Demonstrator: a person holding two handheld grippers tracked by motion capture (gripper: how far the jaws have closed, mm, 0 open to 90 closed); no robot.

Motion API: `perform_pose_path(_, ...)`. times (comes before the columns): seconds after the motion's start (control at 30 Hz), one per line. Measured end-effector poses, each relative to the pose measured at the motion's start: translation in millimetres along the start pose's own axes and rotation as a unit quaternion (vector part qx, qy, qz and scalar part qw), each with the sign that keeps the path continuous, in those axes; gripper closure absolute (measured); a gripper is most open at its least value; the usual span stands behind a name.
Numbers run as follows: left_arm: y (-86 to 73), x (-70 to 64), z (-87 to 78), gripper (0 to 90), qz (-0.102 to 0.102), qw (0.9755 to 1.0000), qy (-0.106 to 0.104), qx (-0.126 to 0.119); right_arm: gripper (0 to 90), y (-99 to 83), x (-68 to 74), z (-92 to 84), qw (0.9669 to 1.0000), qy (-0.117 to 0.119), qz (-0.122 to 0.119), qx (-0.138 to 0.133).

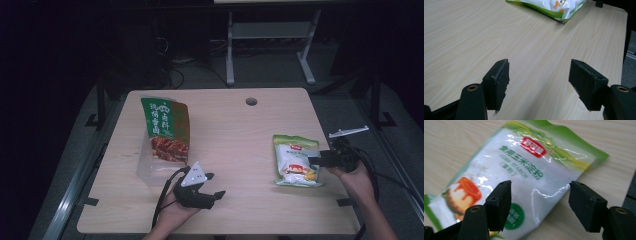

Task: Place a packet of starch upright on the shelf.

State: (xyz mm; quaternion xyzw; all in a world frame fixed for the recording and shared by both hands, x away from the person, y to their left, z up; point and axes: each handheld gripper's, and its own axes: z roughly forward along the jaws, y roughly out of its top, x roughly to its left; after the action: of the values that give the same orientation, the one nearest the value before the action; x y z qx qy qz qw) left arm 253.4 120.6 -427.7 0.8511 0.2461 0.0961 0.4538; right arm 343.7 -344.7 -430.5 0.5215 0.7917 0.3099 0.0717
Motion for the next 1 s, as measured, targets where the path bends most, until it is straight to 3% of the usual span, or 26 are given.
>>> perform_pose_path(0.17,-0.2,-0.5,1.6,32.2,0.001,1.0000,-0.002,0.002,40.0,-7.3,-11.5,8.8,0.9995,0.004,0.030,0.005)
perform_pose_path(0.3,-0.1,-1.4,2.2,32.2,0.003,1.0000,-0.004,0.004,53.0,-12.9,-16.9,12.9,0.9975,0.038,0.059,-0.005)
perform_pose_path(0.37,0.0,-1.9,2.0,32.2,0.004,1.0000,-0.003,0.003,65.6,-15.2,-18.7,13.9,0.9956,0.057,0.075,-0.006)
perform_pose_path(0.47,0.3,-1.2,1.4,32.2,0.004,1.0000,-0.003,0.006,83.1,-15.4,-14.6,14.7,0.9962,0.061,0.062,-0.003)
perform_pose_path(0.53,0.3,-1.0,1.4,32.2,0.003,1.0000,-0.003,0.006,86.6,-13.4,-8.5,14.1,0.9976,0.051,0.047,0.003)
perform_pose_path(0.67,0.1,-0.8,2.1,32.2,0.002,1.0000,-0.003,0.004,88.3,-12.5,-3.0,10.9,0.9981,0.046,0.039,0.015)
perform_pose_path(0.87,0.3,-1.0,2.5,32.2,0.002,1.0000,-0.003,0.002,87.5,-20.4,-1.3,8.0,0.9965,0.071,0.042,0.013)
perform_pose_path(1.0,0.3,-1.8,3.0,32.2,0.002,1.0000,-0.003,0.001,73.6,-19.9,-6.5,9.4,0.9957,0.076,0.052,0.013)
